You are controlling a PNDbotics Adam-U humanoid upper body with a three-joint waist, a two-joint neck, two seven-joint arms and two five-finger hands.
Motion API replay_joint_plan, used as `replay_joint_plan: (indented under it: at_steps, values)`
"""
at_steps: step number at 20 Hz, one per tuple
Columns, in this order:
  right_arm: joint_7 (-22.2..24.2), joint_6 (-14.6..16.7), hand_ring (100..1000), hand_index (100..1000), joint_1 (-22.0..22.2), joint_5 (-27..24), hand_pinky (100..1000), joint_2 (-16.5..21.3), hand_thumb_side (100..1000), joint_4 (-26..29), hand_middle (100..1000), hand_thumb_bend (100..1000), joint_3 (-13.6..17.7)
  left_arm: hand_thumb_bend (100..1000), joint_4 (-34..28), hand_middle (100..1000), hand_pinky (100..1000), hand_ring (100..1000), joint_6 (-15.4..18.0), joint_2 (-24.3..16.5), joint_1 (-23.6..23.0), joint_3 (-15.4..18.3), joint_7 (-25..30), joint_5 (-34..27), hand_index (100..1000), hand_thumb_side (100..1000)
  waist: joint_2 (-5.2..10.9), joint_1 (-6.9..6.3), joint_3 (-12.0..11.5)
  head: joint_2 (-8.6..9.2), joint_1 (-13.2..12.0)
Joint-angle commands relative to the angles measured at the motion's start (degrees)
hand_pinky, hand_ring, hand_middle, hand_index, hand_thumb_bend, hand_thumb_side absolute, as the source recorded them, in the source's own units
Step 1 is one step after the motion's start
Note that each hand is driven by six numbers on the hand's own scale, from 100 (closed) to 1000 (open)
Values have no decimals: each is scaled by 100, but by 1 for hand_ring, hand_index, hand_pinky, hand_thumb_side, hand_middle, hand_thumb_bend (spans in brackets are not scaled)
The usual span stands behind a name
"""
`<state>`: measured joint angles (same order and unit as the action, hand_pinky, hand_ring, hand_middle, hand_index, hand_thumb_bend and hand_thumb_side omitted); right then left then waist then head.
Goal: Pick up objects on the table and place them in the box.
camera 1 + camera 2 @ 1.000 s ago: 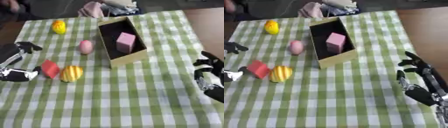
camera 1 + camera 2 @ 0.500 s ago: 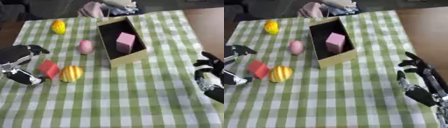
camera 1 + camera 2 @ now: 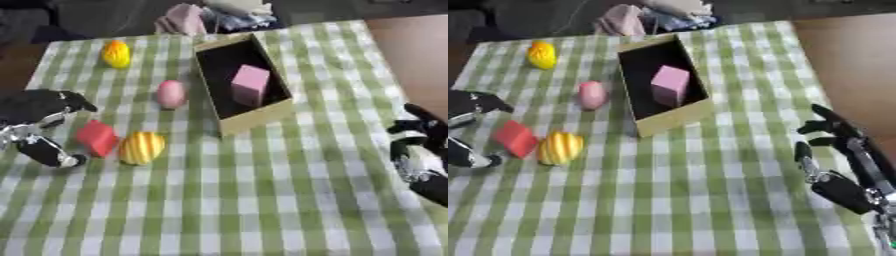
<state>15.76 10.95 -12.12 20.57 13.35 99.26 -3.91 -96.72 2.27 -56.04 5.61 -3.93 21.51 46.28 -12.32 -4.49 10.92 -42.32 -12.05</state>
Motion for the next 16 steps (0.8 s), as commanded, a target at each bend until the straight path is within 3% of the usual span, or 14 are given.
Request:
replay_joint_plan:
  at_steps: [1, 16]
  values:
    - [23, 14, 889, 987, -70, -57, 737, 59, 470, 55, 693, 100, -5, 531, 218, 771, 814, 808, 115, -201, 192, -25, 18, 104, 873, 313, 167, -46, 13, 1, -37]
    - [59, 28, 890, 987, -96, -79, 737, 44, 470, 46, 694, 100, -31, 455, 647, 714, 804, 762, 461, 84, 710, -426, 324, 284, 817, 299, 147, -26, 94, 31, -74]
